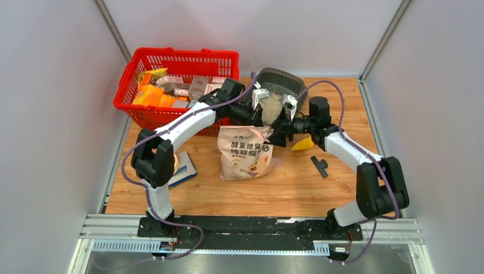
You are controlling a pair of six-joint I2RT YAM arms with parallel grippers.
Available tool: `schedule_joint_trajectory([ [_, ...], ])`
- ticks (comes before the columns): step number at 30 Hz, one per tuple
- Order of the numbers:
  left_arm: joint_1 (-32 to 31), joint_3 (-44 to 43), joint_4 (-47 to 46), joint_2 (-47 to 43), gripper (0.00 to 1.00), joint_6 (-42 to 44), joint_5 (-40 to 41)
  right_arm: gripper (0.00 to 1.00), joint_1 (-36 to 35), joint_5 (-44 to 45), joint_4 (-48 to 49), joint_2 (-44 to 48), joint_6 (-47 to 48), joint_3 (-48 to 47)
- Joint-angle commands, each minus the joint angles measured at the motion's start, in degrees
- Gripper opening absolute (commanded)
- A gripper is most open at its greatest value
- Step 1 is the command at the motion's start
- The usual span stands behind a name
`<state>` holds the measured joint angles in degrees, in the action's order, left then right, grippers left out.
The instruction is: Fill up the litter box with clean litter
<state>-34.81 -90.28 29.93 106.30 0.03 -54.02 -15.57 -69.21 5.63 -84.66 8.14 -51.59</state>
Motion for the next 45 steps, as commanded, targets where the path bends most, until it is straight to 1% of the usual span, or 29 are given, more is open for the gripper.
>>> schedule_joint_trajectory([
  [1,0.09,-2.09,-1.45,-0.22,0.23,0.32,-2.32,0.64,-0.77,-2.68,7.38,-0.68,-7.79,0.97],
  [2,0.18,-2.09,-1.54,-0.3,0.23,0.23,-2.41,0.64,-0.77,-3.29,7.73,-1.03,-9.97,1.06],
  [5,0.44,-2.01,-1.37,-0.48,0.22,0.23,-2.32,0.66,-1.04,-5.4,7.65,-1.38,-10.43,1.41],
  [8,0.97,-2.01,-0.23,-0.83,0.22,0.67,-2.32,0.67,-1.04,-7.95,5.81,-1.64,-8.77,0.97],
  [9,1.14,-2.01,0.12,-0.83,0.22,1.37,-2.14,0.67,-1.13,-8.57,3.54,-1.73,-8.41,0.71],
  [11,1.67,-2.01,1.0,-0.92,0.22,2.07,-1.97,0.68,-1.04,-10.41,0.54,-2.08,-5.34,-0.43],
  [12,1.76,-2.01,1.44,-0.92,0.22,3.03,-1.97,0.68,-1.04,-10.85,-3.65,-2.35,-1.94,-0.96],
  [13,1.93,-2.18,2.4,-0.92,0.22,3.39,-1.79,0.69,-1.04,-11.82,-5.43,-2.35,-0.25,-1.57],
  [14,2.02,-2.35,2.93,-0.92,0.22,4.35,-1.7,0.69,-1.04,-12.43,-9.19,-2.78,2.38,-3.23],
  [15,1.94,-2.44,3.29,-1.01,0.22,4.54,-1.53,0.69,-1.04,-12.61,-16.02,-2.96,7.71,-4.03],
  [16,2.11,-2.44,3.64,-1.1,0.22,4.8,-1.35,0.7,-1.04,-13.23,-19.04,-3.05,10.38,-5.0],
  [18,2.11,-2.62,3.9,-1.27,0.22,5.41,-1.09,0.7,-1.04,-13.5,-22.4,-3.49,12.51,-5.71],
  [20,2.02,-2.53,3.9,-1.27,0.22,5.42,-0.91,0.69,-1.13,-13.23,-22.15,-3.75,12.51,-5.62],
  [21,2.02,-2.53,3.82,-1.18,0.21,5.5,-0.91,0.69,-1.47,-12.54,-21.02,-3.84,12.25,-5.62],
  [23,2.11,-2.53,3.64,-1.18,0.21,5.5,-0.82,0.68,-1.65,-10.6,-16.29,-3.58,6.83,-3.61],
  [24,2.02,-2.71,3.73,-1.18,0.21,5.5,-0.74,0.68,-1.83,-9.72,-6.6,-2.71,2.88,-2.38],
  [25,2.11,-2.8,3.73,-1.1,0.21,5.5,-0.91,0.67,-1.83,-7.54,0.28,-2.44,-1.51,1.11],
  [26,2.11,-2.8,3.73,-1.1,0.21,5.42,-1.17,0.67,-1.83,-6.39,6.96,-2.35,-12.08,2.71],
  [27,2.11,-2.88,3.73,-1.1,0.21,5.42,-1.26,0.68,-1.83,-5.16,17.47,-2.26,-15.66,3.94],
  [29,2.03,-2.88,3.73,-1.1,0.21,4.89,-1.53,0.69,-2.09,-2.95,23.88,-3.05,-23.13,5.36],
  [30,2.11,-2.71,3.38,-1.18,0.21,4.8,-1.7,0.69,-2.53,-2.69,26.51,-3.49,-24.21,5.45],
  [33,2.11,-2.36,3.29,-1.45,0.21,4.45,-1.7,0.7,-3.41,-2.33,28.29,-3.58,-25.88,5.71],
  [36,2.11,-2.18,3.38,-1.71,0.21,4.45,-1.62,0.7,-3.94,-3.3,33.02,-4.37,-32.19,5.72],
  [39,2.29,-2.18,3.29,-2.15,0.21,4.27,-1.7,0.71,-3.94,-4.09,34.97,-4.98,-35.64,5.1],
  [45,3.34,-2.27,2.59,-2.85,0.2,3.31,-1.18,0.71,-4.73,-4.35,33.48,-5.87,-35.21,5.53],
])
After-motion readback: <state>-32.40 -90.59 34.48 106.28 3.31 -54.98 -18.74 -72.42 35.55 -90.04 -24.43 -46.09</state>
